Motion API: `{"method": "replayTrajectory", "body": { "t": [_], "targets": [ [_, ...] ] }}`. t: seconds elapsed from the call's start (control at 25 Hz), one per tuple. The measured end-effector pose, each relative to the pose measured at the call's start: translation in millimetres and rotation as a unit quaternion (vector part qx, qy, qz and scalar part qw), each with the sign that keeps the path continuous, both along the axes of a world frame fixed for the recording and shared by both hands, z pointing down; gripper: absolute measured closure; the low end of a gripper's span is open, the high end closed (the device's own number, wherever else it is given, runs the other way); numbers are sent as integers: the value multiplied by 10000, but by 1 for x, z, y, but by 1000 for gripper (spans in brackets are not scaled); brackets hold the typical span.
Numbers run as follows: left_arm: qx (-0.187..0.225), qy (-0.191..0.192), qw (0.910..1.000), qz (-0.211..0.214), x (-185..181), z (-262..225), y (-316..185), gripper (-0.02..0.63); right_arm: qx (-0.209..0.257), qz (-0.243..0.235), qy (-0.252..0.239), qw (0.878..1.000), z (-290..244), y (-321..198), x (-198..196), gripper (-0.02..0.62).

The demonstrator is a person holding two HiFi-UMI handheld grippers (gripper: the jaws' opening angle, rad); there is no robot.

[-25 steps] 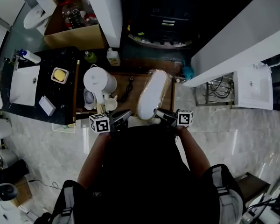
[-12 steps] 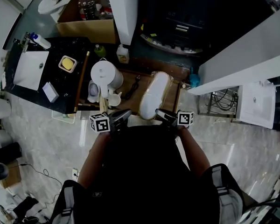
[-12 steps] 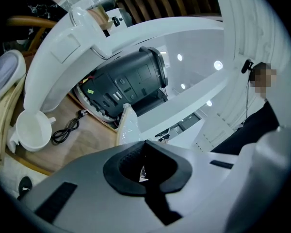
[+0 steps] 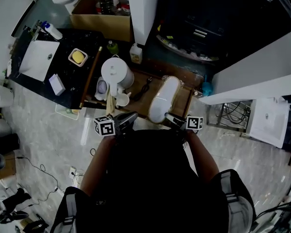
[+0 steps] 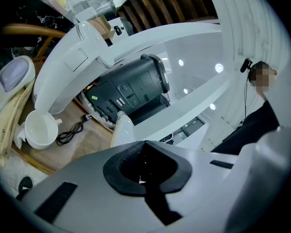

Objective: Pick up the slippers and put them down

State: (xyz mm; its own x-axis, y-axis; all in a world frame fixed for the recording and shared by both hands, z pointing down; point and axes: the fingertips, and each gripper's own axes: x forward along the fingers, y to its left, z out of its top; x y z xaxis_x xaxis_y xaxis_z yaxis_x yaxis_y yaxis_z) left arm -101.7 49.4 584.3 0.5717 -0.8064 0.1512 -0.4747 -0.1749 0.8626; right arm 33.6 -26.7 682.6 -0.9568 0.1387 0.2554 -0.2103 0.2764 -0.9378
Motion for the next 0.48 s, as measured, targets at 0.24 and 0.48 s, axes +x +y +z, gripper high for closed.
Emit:
{"method": "replayTrajectory", "body": {
  "t": [0.24, 0.48],
  "targets": [
    [15, -38, 9998, -213, -3, -1, 6, 595, -53, -237, 185, 9995, 15, -3, -3, 526],
    [-39, -17, 9992, -400, -2, 2, 12, 595, -108, -418, 297, 9986, 27, -5, -6, 526]
  ]
}}
